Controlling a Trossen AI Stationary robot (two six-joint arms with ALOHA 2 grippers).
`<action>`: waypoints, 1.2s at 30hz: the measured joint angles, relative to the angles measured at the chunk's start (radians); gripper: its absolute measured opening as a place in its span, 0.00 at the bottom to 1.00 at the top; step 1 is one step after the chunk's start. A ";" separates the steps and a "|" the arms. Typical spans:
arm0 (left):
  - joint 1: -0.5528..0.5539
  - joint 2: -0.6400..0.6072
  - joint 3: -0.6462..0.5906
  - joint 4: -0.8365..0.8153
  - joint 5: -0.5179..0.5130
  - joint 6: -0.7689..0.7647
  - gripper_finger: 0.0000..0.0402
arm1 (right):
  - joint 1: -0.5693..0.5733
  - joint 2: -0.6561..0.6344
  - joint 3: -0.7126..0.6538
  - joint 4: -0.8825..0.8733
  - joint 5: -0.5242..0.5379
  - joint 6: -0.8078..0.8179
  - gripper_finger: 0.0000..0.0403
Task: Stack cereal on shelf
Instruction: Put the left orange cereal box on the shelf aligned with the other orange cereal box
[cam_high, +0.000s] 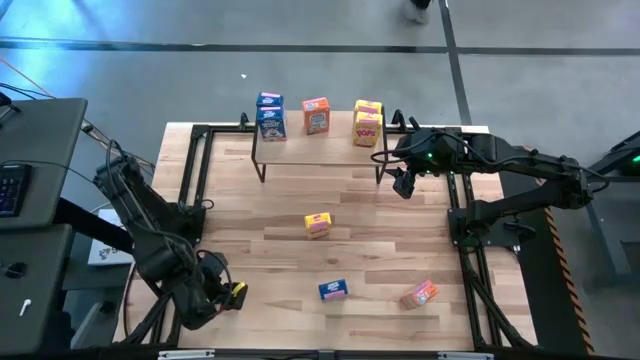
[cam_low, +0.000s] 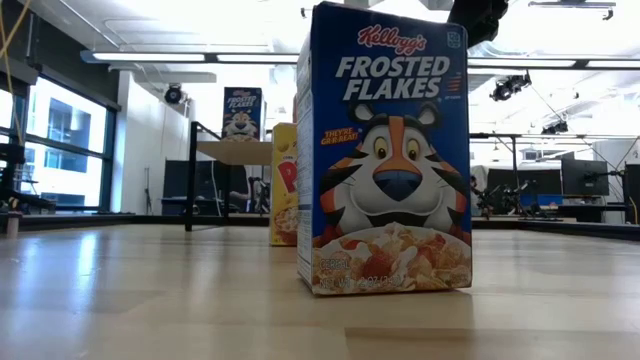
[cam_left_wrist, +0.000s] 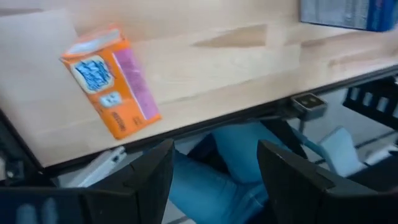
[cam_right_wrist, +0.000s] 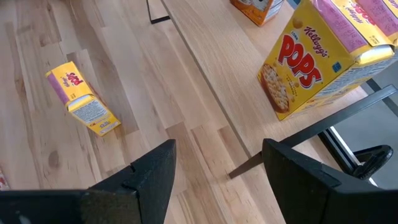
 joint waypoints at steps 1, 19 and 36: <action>0.000 0.004 0.000 -0.008 0.009 0.000 0.55 | 0.000 0.000 0.000 0.000 0.000 0.000 0.58; 0.000 0.085 0.000 -0.139 0.143 -0.011 0.55 | 0.000 0.002 0.000 0.000 0.000 0.000 0.58; 0.011 0.166 0.001 -0.145 0.184 -0.008 0.55 | 0.000 0.002 0.000 0.000 0.000 0.000 0.58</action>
